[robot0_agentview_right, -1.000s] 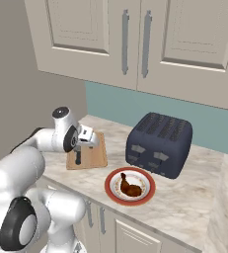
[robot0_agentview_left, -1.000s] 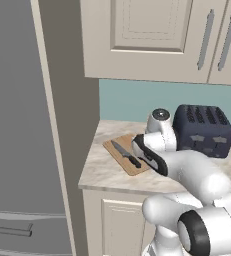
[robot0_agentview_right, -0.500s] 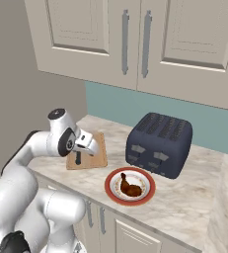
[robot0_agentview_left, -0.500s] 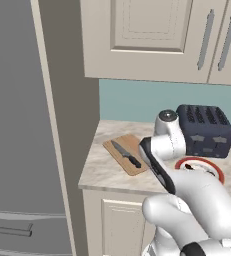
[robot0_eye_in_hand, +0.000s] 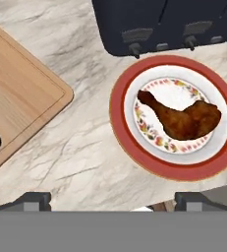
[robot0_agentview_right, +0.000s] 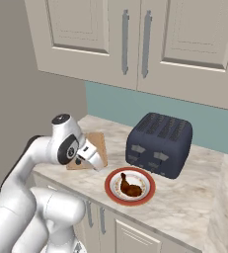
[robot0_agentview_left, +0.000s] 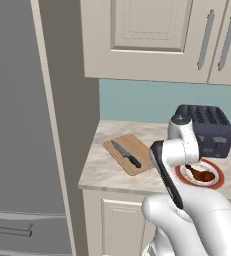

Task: Pick up the knife from the drawer and place it on the cutting board. Then place the meat from the plate to the cutting board.

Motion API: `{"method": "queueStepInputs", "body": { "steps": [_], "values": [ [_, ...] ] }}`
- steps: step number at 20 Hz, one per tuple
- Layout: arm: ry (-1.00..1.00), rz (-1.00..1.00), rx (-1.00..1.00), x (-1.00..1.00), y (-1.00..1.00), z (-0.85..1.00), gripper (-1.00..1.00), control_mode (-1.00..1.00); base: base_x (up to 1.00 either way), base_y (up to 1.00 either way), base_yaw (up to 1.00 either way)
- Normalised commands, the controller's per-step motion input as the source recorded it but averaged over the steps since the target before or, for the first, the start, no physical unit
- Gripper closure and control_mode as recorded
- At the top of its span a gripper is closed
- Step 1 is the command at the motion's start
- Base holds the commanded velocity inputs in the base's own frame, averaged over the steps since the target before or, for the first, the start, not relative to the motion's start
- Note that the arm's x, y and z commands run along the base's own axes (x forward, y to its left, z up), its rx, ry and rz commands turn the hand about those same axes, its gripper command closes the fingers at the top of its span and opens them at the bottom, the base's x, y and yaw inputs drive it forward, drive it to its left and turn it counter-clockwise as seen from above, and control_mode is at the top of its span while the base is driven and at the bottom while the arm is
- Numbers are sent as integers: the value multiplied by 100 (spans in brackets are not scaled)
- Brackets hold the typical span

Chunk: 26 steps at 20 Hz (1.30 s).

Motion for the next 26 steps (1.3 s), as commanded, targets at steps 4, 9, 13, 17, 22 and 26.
{"method": "queueStepInputs", "body": {
  "steps": [4, 9, 13, 17, 22, 26],
  "values": [
    [0, -19, 5, -25, -41, 15, -100, -100, 0, 0, 0],
    [0, -1, 1, -25, -27, 9, -100, -100, 0, 0, 0],
    [0, 10, 0, -31, -46, 0, -100, -100, 0, 0, 0],
    [6, 25, 0, -15, -53, 0, -100, -100, 0, 0, 0],
    [14, 29, 0, 0, -36, 0, -100, -100, 0, 0, 0],
    [13, 30, 0, 0, -26, 0, -100, -100, 0, 0, 0]
  ]
}}
